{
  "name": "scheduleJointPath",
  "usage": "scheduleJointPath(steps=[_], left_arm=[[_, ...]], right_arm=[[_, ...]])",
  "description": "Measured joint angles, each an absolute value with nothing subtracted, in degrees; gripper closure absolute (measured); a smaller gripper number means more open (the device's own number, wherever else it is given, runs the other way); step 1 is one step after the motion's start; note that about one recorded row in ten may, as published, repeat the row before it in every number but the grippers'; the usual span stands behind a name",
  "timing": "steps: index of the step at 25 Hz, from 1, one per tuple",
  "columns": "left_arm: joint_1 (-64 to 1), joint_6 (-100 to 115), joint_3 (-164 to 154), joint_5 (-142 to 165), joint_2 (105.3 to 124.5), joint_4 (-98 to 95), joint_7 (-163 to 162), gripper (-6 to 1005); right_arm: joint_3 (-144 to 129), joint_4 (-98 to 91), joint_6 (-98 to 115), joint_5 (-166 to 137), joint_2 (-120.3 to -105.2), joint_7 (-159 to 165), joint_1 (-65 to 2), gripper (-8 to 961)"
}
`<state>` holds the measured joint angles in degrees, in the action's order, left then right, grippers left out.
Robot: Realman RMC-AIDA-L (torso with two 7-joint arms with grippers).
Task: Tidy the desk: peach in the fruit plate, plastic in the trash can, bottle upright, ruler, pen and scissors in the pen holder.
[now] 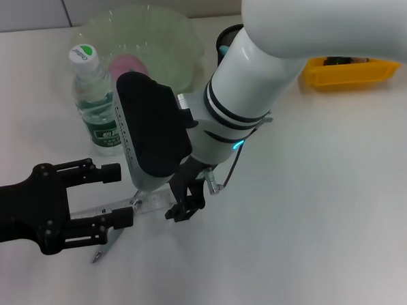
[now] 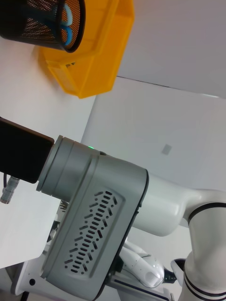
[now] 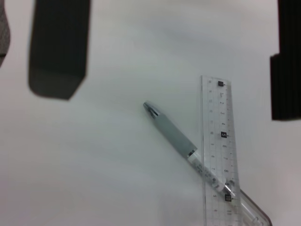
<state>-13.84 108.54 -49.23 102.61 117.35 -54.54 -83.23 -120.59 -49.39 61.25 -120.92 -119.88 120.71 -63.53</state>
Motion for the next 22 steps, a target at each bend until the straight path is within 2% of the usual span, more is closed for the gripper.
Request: scheduleJointPath(steps=[22], left_arm=[[-14.3,108.2,-47.9,102.7,117.13,-54.5,-83.2,260]], right_arm=[[-122.9,-49.4,59.4,-120.8,-119.88,120.9,-63.3,369]])
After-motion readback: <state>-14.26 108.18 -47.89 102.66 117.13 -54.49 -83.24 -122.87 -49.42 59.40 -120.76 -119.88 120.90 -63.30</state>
